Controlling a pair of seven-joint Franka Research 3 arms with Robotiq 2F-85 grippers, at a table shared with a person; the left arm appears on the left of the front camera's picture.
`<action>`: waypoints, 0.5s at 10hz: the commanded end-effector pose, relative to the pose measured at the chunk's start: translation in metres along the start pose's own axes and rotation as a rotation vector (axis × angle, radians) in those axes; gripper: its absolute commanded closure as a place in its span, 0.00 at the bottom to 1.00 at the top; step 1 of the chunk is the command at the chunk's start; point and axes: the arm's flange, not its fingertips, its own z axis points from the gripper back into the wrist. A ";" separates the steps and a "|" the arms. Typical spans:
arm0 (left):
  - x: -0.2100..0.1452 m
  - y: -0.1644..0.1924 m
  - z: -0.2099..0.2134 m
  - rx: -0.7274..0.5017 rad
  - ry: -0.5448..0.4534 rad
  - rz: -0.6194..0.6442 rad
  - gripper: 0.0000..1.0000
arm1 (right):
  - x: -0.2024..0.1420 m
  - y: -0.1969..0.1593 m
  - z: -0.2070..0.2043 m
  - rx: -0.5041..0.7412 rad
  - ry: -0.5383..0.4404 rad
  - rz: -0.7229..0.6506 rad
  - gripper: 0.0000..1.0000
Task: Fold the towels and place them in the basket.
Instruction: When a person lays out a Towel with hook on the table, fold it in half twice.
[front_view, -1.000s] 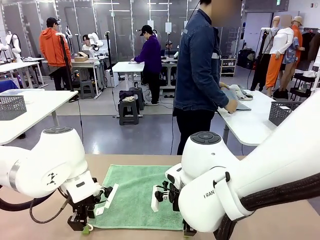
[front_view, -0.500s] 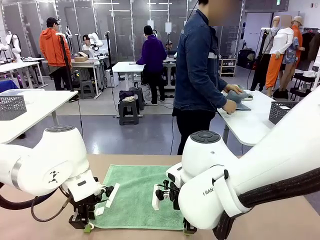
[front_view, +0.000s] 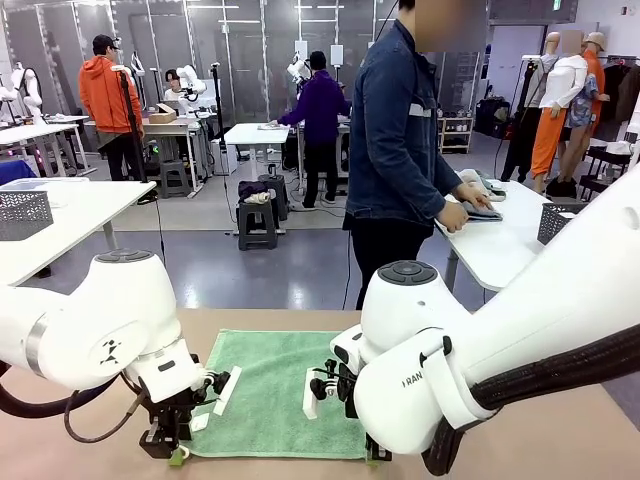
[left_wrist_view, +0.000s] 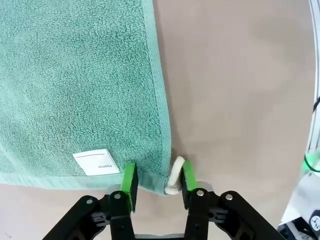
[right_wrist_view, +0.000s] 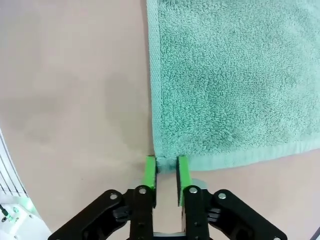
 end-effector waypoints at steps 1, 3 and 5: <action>0.005 0.005 -0.002 -0.020 0.010 0.018 0.54 | 0.000 -0.006 -0.001 0.007 0.013 0.023 0.82; 0.006 0.005 -0.002 -0.020 0.016 0.015 0.64 | 0.000 -0.006 -0.001 0.006 0.013 0.037 0.90; 0.007 0.004 -0.001 -0.018 0.024 0.012 0.83 | 0.001 -0.005 -0.001 0.026 0.017 0.027 1.00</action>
